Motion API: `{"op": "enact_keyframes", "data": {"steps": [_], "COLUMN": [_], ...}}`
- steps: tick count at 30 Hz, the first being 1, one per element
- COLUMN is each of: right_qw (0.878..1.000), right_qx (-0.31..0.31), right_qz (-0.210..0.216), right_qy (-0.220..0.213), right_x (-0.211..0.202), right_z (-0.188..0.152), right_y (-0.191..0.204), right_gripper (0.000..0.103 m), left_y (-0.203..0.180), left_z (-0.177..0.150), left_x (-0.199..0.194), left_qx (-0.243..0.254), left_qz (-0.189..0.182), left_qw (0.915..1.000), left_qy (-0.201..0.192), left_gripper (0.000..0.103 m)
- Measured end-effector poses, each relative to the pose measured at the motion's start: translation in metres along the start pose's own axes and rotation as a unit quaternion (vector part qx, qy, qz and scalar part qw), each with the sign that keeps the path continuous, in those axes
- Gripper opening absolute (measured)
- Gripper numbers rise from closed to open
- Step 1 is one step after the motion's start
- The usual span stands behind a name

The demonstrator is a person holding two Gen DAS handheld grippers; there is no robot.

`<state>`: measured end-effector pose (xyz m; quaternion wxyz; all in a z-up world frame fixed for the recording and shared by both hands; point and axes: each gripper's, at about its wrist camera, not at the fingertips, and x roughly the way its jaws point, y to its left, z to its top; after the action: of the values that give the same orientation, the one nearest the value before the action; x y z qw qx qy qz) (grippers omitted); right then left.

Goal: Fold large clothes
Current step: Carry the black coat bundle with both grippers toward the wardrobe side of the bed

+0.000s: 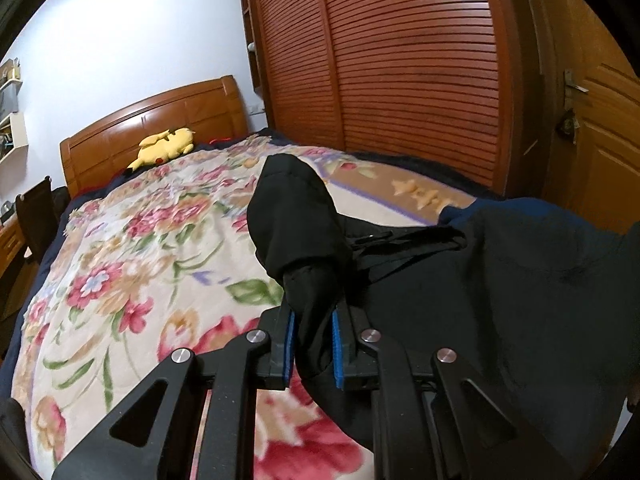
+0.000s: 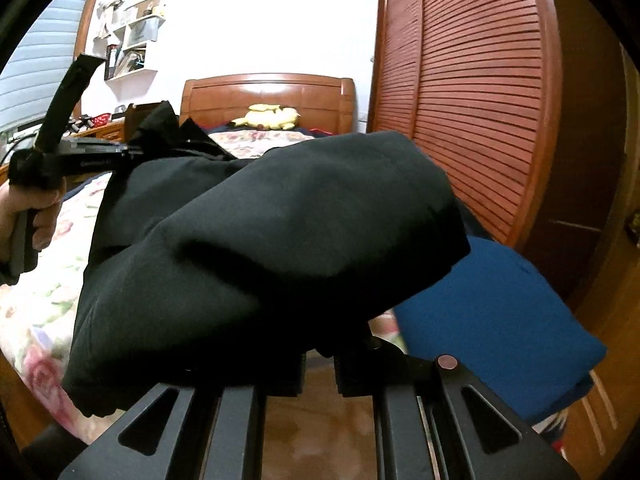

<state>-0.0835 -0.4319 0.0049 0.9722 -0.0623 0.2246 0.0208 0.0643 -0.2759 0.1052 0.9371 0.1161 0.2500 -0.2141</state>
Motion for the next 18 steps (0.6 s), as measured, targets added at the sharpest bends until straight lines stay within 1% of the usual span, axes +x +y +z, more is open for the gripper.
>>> {"op": "enact_keyframes", "data": {"steps": [4,9,10,14,18], "right_qw": [1.0,1.0,1.0,1.0,0.999], "right_qx": [0.002,0.002,0.002,0.005,0.004], "right_qz": [0.001,0.002,0.002,-0.012,-0.038], "right_qy": [0.006,0.0,-0.002,-0.013,-0.018], "right_x": [-0.004,-0.011,-0.013,-0.021,-0.036], "right_z": [-0.006,-0.001,-0.002,0.004,0.012], "right_y": [0.002,0.004,-0.002,-0.015,-0.03], "right_gripper": [0.01,0.01,0.01,0.01,0.01], "left_y": [-0.011,-0.019,-0.021,-0.033,-0.055], "left_z": [0.002,0.005,0.007,0.019,0.035], "left_x": [0.001,0.0,0.001,0.006,0.016], "left_qx": [0.005,0.011,0.011,0.008,0.011], "left_qz": [0.001,0.003,0.001,-0.014,-0.036], "left_qw": [1.0,0.9999,0.9999,0.9997,0.9986], "left_qy": [0.001,-0.005,-0.007,-0.021,-0.037], "left_gripper": [0.015,0.015,0.015,0.015,0.015]}}
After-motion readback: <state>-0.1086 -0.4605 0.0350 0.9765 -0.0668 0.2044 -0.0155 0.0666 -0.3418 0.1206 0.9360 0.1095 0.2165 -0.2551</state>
